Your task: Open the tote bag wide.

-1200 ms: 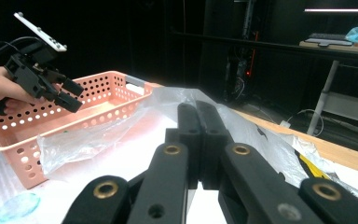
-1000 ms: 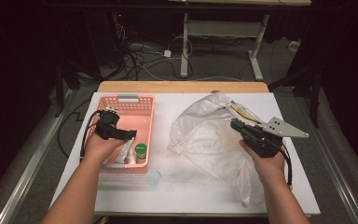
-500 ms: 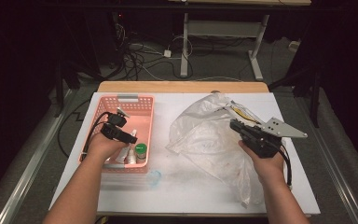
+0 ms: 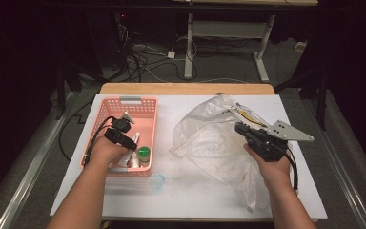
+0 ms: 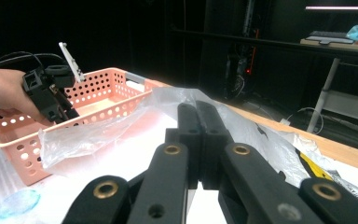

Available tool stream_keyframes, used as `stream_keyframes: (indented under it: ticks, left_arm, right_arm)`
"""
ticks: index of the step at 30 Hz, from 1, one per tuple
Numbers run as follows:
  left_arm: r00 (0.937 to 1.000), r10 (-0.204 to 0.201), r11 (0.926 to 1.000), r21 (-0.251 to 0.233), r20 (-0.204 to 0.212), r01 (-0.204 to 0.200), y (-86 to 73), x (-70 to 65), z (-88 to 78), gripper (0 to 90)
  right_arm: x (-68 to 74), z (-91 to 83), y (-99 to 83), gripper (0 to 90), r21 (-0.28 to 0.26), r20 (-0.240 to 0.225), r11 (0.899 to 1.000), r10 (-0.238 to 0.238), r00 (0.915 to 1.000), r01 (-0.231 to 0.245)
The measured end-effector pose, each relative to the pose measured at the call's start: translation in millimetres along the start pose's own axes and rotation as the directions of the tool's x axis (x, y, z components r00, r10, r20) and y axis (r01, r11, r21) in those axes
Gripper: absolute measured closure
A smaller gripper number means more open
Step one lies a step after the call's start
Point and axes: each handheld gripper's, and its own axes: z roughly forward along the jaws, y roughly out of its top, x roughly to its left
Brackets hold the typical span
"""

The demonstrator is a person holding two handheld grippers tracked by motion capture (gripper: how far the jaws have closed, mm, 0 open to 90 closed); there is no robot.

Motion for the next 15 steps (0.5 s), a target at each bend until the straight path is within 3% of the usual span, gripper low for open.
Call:
stream_keyframes:
  ticks: [9, 15]
  left_arm:
    - [0.9993, 0.024, 0.9997, -0.009, -0.029, -0.024, 0.4, -5.7, 0.6, 65.8]
    - [0.9994, 0.020, 0.9998, -0.009, -0.028, -0.020, 0.1, -5.0, 0.3, 67.1]
  right_arm:
    - [0.5, -1.3, 0.4, 90.0, 0.000, 0.000, 1.000, 0.004, 1.0000, -0.004]
    - [4.1, -2.5, 2.7, 90.0, -0.006, -0.008, 1.000, -0.008, 0.9999, 0.008]
